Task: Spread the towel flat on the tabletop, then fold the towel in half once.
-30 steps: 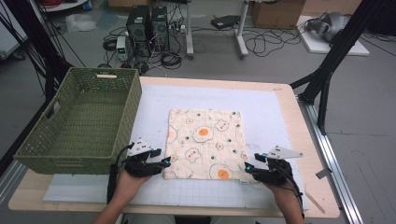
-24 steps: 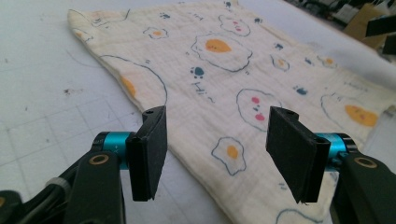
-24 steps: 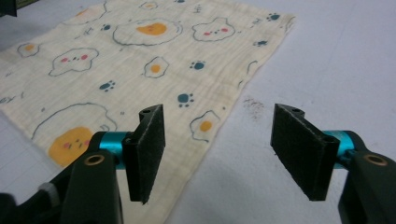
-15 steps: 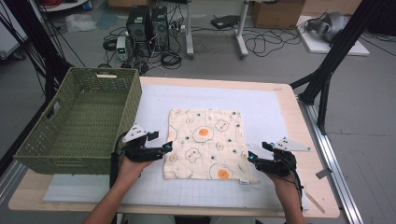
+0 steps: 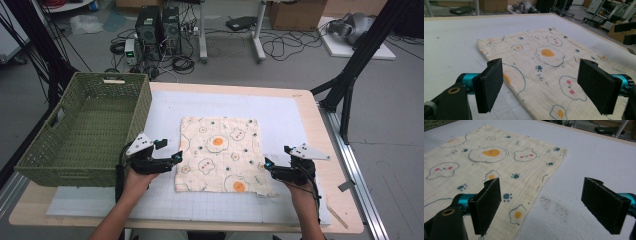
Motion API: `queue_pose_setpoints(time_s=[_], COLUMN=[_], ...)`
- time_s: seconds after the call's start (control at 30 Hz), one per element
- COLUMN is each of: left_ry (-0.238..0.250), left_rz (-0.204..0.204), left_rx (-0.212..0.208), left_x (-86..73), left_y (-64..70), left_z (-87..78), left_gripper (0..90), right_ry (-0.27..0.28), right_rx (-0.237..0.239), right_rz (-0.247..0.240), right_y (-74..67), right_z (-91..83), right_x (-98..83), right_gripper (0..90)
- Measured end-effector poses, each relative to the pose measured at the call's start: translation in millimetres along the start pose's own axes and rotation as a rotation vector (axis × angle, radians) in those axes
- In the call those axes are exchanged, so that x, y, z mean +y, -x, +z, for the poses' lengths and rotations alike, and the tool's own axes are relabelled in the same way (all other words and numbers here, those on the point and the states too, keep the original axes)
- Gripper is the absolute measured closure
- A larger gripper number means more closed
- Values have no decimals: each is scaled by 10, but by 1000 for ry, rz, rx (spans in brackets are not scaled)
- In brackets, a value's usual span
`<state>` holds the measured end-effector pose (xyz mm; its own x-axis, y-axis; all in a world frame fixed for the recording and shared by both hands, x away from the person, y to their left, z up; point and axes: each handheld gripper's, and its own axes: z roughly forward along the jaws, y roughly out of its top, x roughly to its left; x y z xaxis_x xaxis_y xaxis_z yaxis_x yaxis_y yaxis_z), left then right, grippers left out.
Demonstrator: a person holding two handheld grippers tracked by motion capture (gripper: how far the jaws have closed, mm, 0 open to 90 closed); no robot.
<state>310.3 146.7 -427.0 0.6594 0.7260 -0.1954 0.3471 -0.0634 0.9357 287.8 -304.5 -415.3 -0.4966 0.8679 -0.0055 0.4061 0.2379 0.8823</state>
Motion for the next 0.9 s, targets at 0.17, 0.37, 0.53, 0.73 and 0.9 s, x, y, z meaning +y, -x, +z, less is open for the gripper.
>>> queue_pose_setpoints(time_s=[0.17, 0.37, 0.53, 0.73, 0.9], left_ry=[-15, -27, -29, -39, -37], left_rz=[7, 11, 10, 8, 4], left_rx=[2, 4, 10, 10, 12], left_x=[-39, -57, -61, -71, -75], left_y=[-3, 8, 19, 11, 0], left_z=[9, 36, 53, 63, 59], left_gripper=[213, 214, 215, 216, 217], right_ry=[14, -26, -37, -48, -49], right_rx=[-19, -18, -21, -28, -29], right_rz=[20, -5, -12, -3, 4], right_y=[53, 56, 49, 87, 93], right_z=[-38, -23, -29, -18, -16], right_x=[-5, -23, -38, -61, -66], right_gripper=[116, 114, 114, 114, 114])
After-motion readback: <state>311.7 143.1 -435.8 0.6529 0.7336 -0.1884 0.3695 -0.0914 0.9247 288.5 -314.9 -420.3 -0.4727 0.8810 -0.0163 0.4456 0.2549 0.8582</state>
